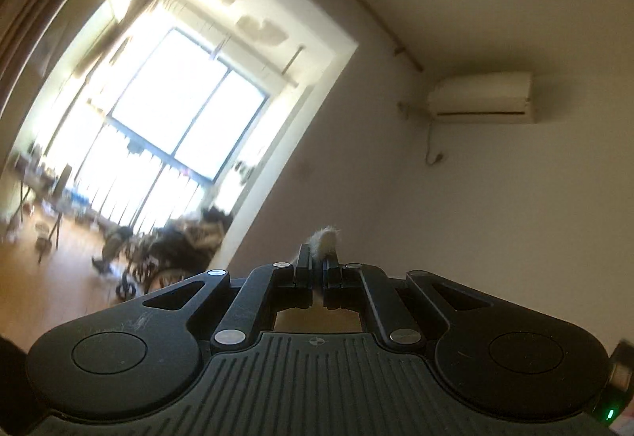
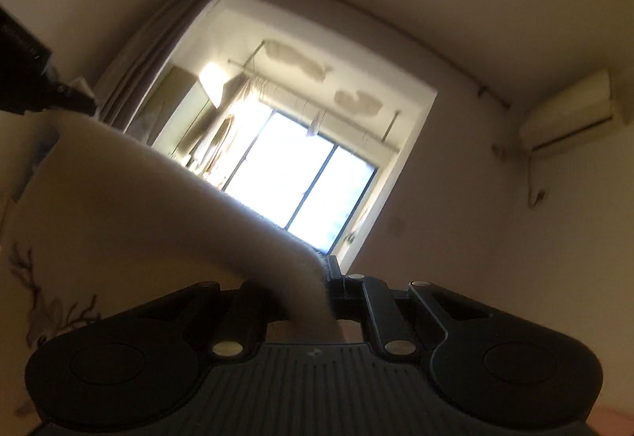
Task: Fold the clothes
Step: 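Raise the fleece high with both grippers to shake it out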
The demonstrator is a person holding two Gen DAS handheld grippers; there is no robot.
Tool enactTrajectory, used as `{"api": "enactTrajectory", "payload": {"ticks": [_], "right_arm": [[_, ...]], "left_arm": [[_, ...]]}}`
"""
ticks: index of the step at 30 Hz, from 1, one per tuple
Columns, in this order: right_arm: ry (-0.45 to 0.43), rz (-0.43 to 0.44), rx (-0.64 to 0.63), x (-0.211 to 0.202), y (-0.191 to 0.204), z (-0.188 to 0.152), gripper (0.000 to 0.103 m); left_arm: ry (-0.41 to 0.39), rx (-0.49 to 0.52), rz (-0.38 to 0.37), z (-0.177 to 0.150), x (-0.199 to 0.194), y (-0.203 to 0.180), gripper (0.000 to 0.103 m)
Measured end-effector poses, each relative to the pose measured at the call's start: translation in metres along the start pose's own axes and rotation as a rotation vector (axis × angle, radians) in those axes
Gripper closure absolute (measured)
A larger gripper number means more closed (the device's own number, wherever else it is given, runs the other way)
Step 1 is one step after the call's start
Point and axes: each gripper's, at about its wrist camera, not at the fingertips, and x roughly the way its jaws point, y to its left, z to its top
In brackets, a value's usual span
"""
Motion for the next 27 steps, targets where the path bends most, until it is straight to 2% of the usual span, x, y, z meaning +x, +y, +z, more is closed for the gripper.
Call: {"api": "enactTrajectory", "payload": {"ticks": [4, 8, 12, 14, 20, 24, 27], "right_arm": [[-0.021, -0.032, -0.017, -0.034, 0.001, 0.009, 0.093], [-0.002, -0.037, -0.033, -0.061, 0.013, -0.003, 0.093], [0.047, -0.028, -0.014, -0.067, 0.030, -0.024, 0.093], [0.084, -0.012, -0.008, -0.048, 0.035, -0.041, 0.093], [0.203, 0.044, 0.007, 0.015, 0.047, -0.094, 0.093], [0.282, 0.082, 0.017, 0.057, 0.056, -0.130, 0.093], [0.374, 0.124, 0.033, 0.121, 0.075, -0.185, 0.093]], "left_arm": [[-0.029, 0.032, -0.008, -0.006, -0.032, -0.015, 0.101], [-0.028, 0.045, -0.010, -0.019, -0.057, -0.022, 0.101], [-0.003, 0.062, -0.007, -0.031, -0.066, -0.023, 0.101], [0.020, 0.064, 0.001, -0.036, -0.060, -0.020, 0.101], [0.118, 0.040, 0.081, -0.059, -0.014, 0.009, 0.101], [0.208, 0.032, 0.156, -0.092, 0.048, 0.044, 0.101], [0.285, 0.057, 0.223, -0.126, 0.105, 0.077, 0.101]]}}
